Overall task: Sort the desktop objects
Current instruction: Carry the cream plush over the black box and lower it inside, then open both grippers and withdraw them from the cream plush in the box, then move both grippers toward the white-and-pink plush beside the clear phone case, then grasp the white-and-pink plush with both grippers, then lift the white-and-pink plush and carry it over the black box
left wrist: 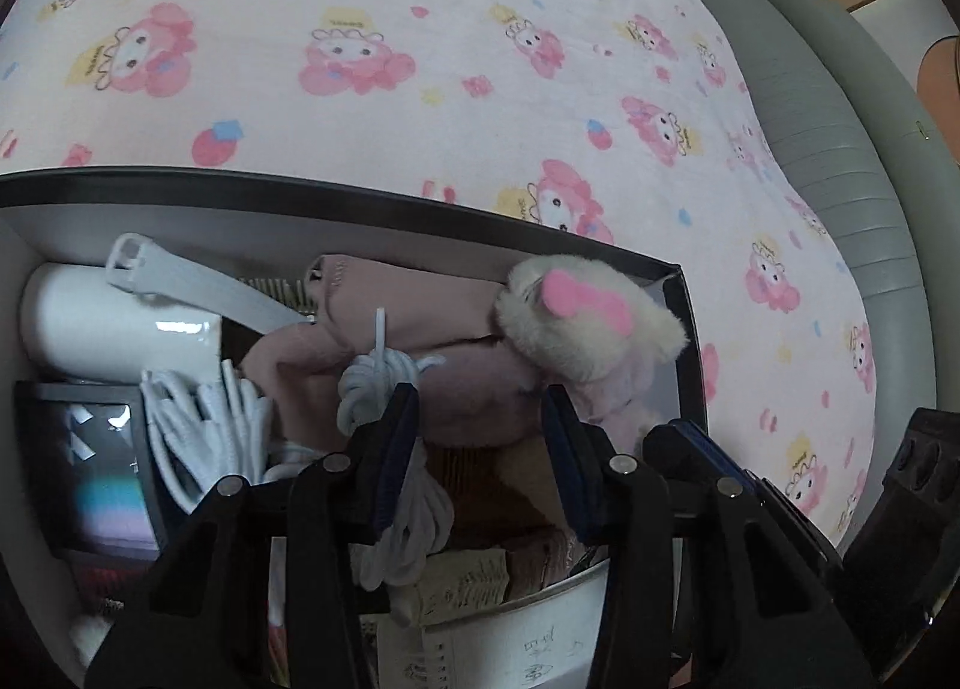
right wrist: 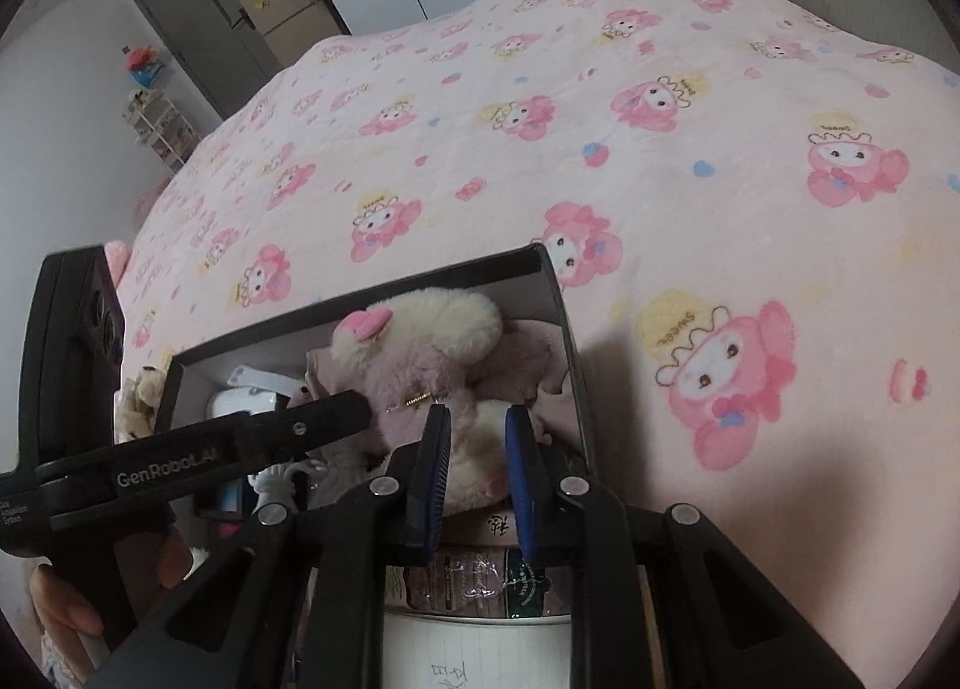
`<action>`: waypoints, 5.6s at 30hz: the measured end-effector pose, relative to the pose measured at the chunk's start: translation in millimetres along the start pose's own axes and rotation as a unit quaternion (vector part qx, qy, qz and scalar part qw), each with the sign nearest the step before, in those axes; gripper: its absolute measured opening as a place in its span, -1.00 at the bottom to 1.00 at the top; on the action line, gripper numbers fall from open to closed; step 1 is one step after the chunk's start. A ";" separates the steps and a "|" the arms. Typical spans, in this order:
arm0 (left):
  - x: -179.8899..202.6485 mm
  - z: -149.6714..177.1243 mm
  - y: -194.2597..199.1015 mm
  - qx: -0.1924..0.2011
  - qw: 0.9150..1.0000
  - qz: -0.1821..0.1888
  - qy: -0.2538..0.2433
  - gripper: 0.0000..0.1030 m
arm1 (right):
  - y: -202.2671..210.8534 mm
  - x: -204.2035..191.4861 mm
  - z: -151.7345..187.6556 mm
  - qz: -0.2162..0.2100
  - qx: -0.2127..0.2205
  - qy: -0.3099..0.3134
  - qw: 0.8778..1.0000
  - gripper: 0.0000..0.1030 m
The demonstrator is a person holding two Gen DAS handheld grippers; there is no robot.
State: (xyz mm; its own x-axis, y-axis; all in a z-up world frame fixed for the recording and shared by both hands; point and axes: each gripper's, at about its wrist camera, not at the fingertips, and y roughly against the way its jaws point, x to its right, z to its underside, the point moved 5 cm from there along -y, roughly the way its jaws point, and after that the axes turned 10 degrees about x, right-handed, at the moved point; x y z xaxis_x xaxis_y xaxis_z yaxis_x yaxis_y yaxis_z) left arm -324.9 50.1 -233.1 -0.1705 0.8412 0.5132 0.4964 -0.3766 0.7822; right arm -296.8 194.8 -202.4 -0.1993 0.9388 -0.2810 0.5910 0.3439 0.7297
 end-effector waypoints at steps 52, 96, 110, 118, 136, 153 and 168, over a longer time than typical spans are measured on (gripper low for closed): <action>-143.7 133.0 336.6 0.215 0.970 -0.104 -0.043 0.30 | 159.4 -235.8 120.8 -0.007 0.088 0.075 0.993 -0.07; -472.2 53.8 266.6 0.128 0.971 -0.079 0.187 -0.87 | -125.4 -478.9 137.8 -0.166 -0.068 0.183 0.967 -0.16; -472.3 11.5 222.2 0.136 0.974 -0.072 0.163 -0.44 | -179.7 -496.8 134.6 -0.174 -0.127 0.186 0.959 -0.09; -446.2 33.6 262.3 0.131 0.986 -0.041 0.096 -0.55 | -151.5 -487.2 130.9 -0.202 -0.122 0.170 0.957 -0.09; -504.4 80.5 303.7 0.152 0.960 -0.078 0.220 -0.48 | -149.4 -517.7 191.6 -0.215 -0.162 0.221 0.937 -0.41; -486.1 79.7 308.7 0.193 0.943 0.015 0.272 -0.29 | -138.9 -484.5 181.1 -0.194 -0.143 0.183 0.953 -0.42; -345.8 74.1 336.3 0.194 0.971 0.011 0.141 -0.25 | -45.0 -455.2 169.3 -0.245 -0.120 0.159 0.949 -0.57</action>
State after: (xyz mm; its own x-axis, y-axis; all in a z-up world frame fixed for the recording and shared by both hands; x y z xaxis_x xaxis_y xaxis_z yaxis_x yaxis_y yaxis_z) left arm -35.9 -338.7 -173.7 -0.3545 0.6748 0.6473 0.7764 -0.1733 0.6059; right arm -100.3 -251.4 -212.9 -0.6525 0.6112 -0.4479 0.1801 0.6992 0.6919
